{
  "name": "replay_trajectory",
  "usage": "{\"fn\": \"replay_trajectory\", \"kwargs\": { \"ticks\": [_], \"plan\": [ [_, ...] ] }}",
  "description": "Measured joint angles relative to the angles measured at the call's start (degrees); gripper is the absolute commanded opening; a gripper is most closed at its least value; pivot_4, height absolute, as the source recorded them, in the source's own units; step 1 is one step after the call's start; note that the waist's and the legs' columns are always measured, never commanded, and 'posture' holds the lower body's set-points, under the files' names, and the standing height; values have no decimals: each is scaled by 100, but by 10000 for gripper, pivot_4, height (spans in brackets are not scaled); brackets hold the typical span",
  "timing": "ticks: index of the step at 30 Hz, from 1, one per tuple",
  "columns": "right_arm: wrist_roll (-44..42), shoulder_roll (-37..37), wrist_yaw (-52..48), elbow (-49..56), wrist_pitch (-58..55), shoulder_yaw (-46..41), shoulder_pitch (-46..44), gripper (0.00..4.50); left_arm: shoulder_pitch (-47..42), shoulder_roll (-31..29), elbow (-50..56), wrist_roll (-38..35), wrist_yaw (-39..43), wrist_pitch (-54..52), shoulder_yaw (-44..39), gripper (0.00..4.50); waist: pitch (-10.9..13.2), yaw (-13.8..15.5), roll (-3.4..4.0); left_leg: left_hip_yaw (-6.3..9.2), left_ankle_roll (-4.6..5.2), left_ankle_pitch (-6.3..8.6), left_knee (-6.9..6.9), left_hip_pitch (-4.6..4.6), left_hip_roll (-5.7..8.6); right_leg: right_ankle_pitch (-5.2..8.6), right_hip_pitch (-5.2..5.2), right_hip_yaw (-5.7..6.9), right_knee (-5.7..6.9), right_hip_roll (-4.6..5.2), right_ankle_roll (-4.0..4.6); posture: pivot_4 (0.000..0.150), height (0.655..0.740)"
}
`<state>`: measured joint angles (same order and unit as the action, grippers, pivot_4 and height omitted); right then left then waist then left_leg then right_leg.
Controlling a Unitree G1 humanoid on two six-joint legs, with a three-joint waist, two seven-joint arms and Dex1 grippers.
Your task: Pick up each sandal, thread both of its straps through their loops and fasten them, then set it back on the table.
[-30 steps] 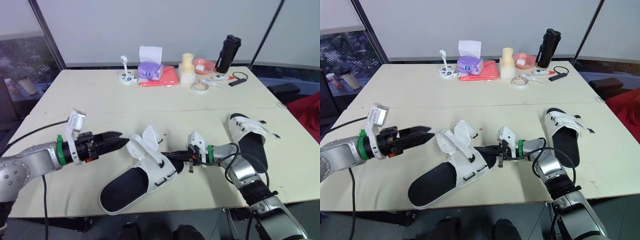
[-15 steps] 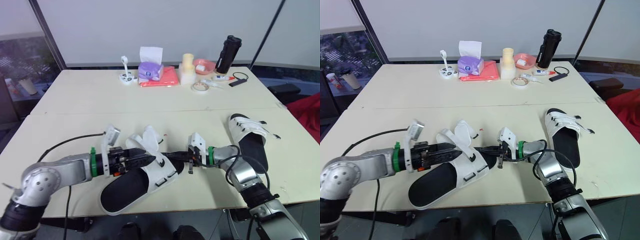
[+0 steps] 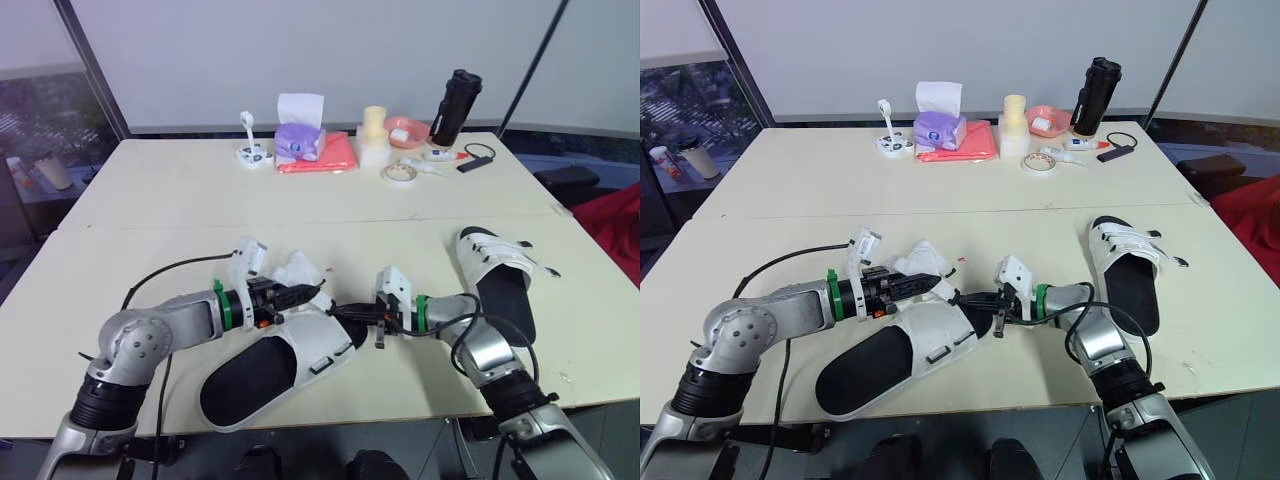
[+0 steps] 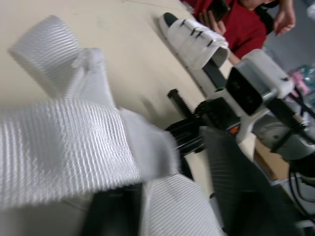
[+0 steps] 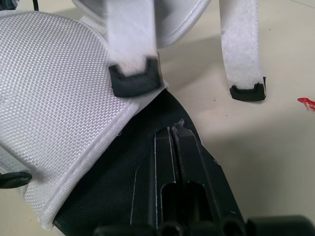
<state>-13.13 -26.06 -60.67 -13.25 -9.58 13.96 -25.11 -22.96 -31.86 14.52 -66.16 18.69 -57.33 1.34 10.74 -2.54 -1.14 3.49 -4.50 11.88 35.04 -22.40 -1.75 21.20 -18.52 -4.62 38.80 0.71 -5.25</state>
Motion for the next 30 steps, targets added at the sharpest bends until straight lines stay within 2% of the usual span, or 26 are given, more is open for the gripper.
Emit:
{"fn": "replay_trajectory", "kwargs": {
  "ticks": [7, 10, 15, 20, 22, 30],
  "plan": [
    [0, 0, 24, 64, -20, -23, 43, 0, -1, 9, -46, 279, 407, -6, -45, 377, 0, 0, 0, 1, 0, 0, -11, -3, -3, -1, 8, 1, -35, 0, 0, 1500, 7400],
    [-36, -1, 23, 152, -165, -69, 75, 0, -48, -120, -52, 292, 972, -1, -112, 377, 0, 1, 0, 0, -1, 0, -19, -7, -2, -1, 6, 1, -46, 1, 0, 1500, 7400],
    [-73, -61, 61, 428, -438, -155, 193, 0, -305, -662, -52, 271, 2114, -15, -260, 377, 3, 17, 3, 0, -1, 0, -37, -14, -2, -1, 2, 4, -66, 12, -1, 1500, 7400],
    [-75, -95, 124, 710, -594, -216, 315, 0, -445, -1004, -60, 673, 3038, 22, -12, 377, 5, 28, 1, 1, 0, 0, -40, -65, 1, -2, -42, 7, -72, 18, -3, 1500, 7400],
    [-76, -95, 127, 766, -609, -230, 333, 0, -444, -1009, -60, 812, 3254, 37, 68, 377, 5, 27, 1, 2, 0, 0, -38, -92, -1, -3, -74, 8, -68, 17, -4, 1500, 7400],
    [-76, -95, 155, 807, -611, -243, 376, 0, -297, -1028, 286, 990, 3653, 8, 232, 377, 5, 28, 1, 3, 0, 0, -38, -95, -1, -3, -75, 10, -68, 18, -4, 1500, 7400]
  ]
}}
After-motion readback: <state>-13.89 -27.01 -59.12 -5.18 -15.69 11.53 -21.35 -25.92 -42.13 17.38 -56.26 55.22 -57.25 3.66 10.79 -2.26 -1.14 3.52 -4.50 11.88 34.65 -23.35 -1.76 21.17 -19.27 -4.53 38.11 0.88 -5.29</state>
